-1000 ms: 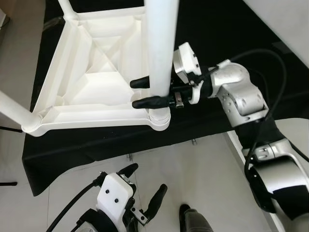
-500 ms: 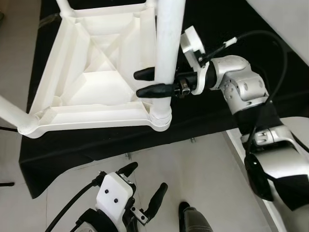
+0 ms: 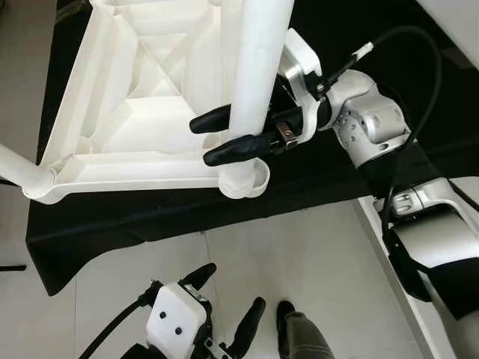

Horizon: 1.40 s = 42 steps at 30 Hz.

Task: Building children table

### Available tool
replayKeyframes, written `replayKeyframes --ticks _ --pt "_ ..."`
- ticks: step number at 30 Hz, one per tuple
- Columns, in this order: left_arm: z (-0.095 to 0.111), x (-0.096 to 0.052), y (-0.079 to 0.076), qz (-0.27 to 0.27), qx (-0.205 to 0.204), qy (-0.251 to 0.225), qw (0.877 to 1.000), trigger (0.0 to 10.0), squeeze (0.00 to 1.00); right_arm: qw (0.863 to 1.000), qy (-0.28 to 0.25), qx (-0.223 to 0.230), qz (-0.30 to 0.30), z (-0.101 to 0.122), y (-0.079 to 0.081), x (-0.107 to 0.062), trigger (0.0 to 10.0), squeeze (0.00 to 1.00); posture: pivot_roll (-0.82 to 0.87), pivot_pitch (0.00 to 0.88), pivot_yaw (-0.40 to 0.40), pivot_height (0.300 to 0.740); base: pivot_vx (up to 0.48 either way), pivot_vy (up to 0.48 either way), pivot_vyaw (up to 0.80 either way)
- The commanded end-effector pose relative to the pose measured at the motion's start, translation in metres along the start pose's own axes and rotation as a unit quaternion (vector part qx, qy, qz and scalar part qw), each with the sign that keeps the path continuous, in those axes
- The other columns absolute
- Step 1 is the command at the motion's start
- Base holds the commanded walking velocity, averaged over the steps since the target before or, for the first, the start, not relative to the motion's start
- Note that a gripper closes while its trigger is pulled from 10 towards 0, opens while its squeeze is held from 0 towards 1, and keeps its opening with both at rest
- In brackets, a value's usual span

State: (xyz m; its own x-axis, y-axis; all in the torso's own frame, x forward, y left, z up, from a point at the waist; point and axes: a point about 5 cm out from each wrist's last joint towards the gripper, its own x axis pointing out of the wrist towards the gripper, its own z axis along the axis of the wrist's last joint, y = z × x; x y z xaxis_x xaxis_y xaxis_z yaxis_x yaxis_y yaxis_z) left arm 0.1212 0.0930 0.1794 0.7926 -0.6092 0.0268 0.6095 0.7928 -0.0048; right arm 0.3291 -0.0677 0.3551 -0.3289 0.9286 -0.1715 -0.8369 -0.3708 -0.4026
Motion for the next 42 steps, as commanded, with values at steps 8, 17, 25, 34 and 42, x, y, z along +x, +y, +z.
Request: replayKeyframes --ticks 8,17,25,34,42 --pt "0.000 -0.009 -0.007 0.003 0.000 0.023 1.000 10.0 0.00 0.999 0.048 0.013 0.021 -0.004 0.000 -0.002 10.0 0.00 0.09 0.492 0.036 0.740 0.000 0.000 0.00" --pt "0.000 -0.015 -0.014 0.000 -0.002 0.021 1.000 10.0 0.00 0.997 0.061 0.036 0.011 -0.005 0.004 -0.018 10.0 0.00 0.09 0.499 0.048 0.740 0.000 0.000 0.00" --pt "0.000 -0.016 -0.014 0.000 0.000 0.021 1.000 10.0 0.00 0.997 0.061 0.041 0.013 -0.003 0.006 -0.024 10.0 0.00 0.10 0.504 0.054 0.740 0.000 0.000 0.00" --pt "0.001 -0.014 -0.012 0.003 0.008 0.020 1.000 10.0 0.00 0.995 0.075 0.058 0.037 -0.012 0.012 -0.020 10.0 0.00 0.10 0.503 0.055 0.740 0.000 0.000 0.00" --pt "0.001 -0.013 -0.012 0.006 0.011 0.018 1.000 10.0 0.00 0.993 0.082 0.073 0.042 -0.017 0.012 -0.018 10.0 0.00 0.10 0.505 0.052 0.740 0.000 0.000 0.00"
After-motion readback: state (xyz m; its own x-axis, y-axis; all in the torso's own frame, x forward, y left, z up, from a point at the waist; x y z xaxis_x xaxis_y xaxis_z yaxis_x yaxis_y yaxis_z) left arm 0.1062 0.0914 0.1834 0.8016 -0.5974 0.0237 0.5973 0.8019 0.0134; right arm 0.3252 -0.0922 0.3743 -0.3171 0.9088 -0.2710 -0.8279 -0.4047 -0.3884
